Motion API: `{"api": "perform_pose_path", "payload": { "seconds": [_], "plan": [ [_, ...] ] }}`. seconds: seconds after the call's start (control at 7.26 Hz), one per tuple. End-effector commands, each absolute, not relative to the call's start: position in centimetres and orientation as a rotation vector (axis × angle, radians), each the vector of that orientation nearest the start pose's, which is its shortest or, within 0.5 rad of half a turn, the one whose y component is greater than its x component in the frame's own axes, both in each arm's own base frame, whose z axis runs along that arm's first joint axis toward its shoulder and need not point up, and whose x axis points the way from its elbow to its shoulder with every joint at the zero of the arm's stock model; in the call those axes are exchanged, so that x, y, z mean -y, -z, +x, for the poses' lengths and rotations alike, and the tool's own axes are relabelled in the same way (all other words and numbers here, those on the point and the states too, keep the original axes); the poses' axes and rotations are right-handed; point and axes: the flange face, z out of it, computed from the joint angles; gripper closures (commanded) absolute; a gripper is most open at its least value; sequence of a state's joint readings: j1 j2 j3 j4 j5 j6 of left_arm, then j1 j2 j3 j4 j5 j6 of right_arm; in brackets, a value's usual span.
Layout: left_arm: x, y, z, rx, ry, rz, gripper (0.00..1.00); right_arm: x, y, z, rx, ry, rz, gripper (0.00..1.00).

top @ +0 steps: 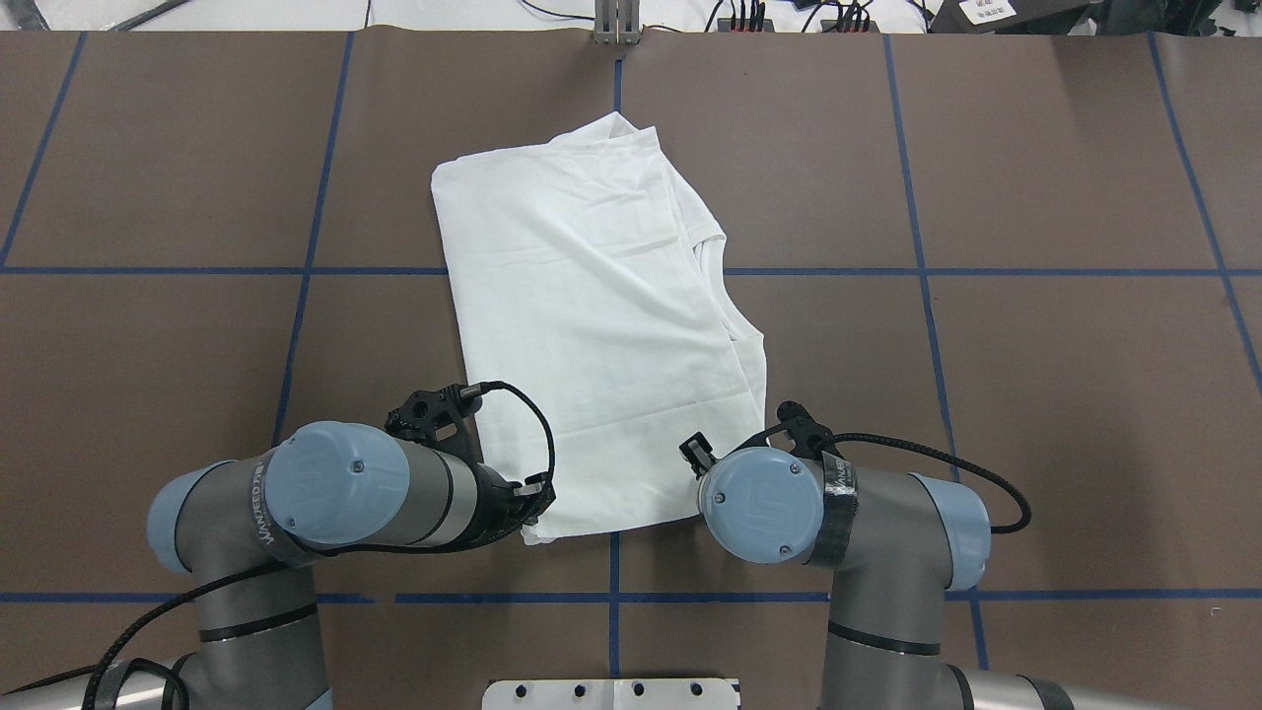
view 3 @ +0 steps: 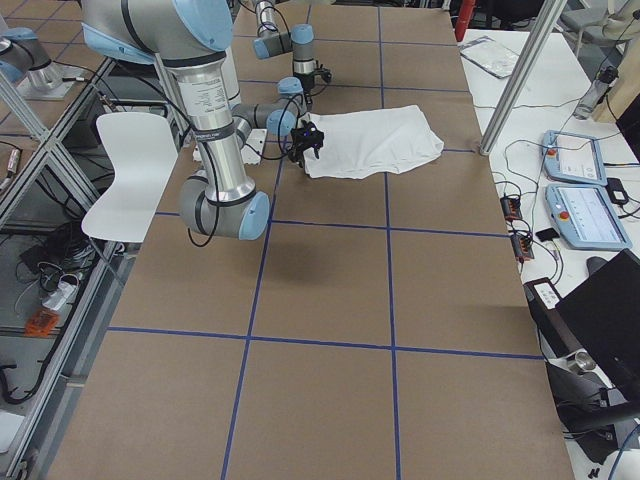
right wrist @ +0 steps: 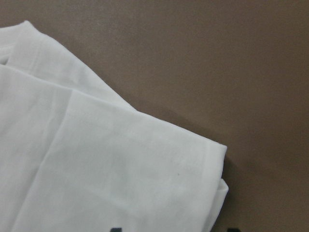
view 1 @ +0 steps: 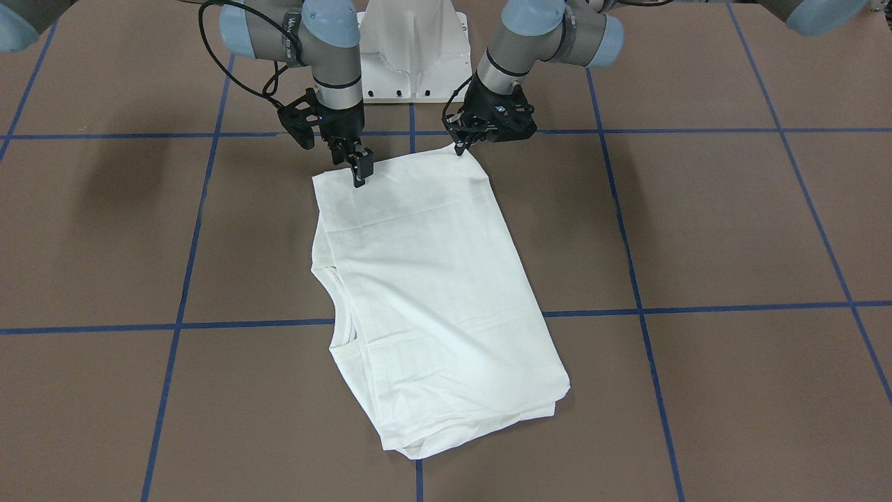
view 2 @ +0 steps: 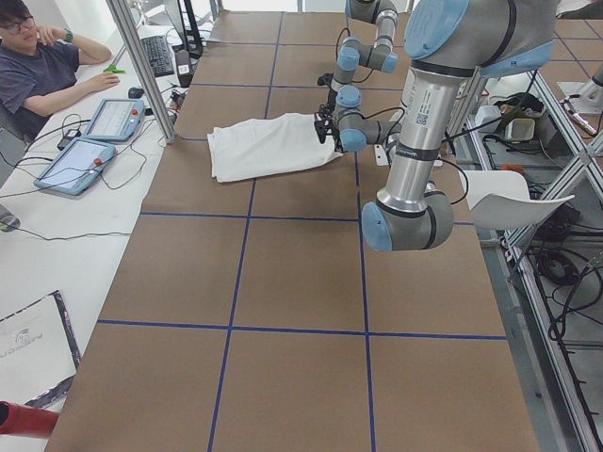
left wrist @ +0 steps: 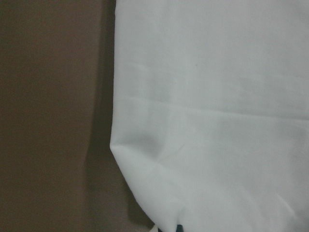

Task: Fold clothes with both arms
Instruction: 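Grasp the shirt's near edge with both grippers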

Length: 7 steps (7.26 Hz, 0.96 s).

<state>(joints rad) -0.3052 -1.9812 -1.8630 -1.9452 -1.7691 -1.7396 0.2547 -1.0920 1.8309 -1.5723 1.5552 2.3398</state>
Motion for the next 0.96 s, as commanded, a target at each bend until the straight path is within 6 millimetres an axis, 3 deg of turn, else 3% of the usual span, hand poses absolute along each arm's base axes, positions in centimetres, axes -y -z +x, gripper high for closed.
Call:
{"api": "perform_pose_path", "payload": {
  "seconds": [0.0,0.14,0.28,0.41,0.83],
  "plan": [
    [28.9,-25.7,54.0,-1.088,0.319,-0.107,1.00,28.9,-28.2,-57.4,0.748,-0.984,-0.180,0.30],
    [28.9,-25.7,54.0,-1.088,0.319,-0.107,1.00,28.9,-28.2,-57.4,0.747,-0.995,-0.185,0.45],
    [28.9,-25.7,54.0,-1.088,0.319,-0.107,1.00,28.9,-28.0,-57.4,0.750,-1.017,-0.195,0.93],
    [28.8,-25.7,54.0,-1.087,0.317,-0.107,1.00,28.9,-28.0,-57.4,0.750,-1.017,-0.195,1.00],
    [28.8,-25.2,53.6,-1.098,0.315,-0.106,1.00,29.8,-27.2,-56.3,0.768,-1.016,-0.187,1.00]
  ]
}}
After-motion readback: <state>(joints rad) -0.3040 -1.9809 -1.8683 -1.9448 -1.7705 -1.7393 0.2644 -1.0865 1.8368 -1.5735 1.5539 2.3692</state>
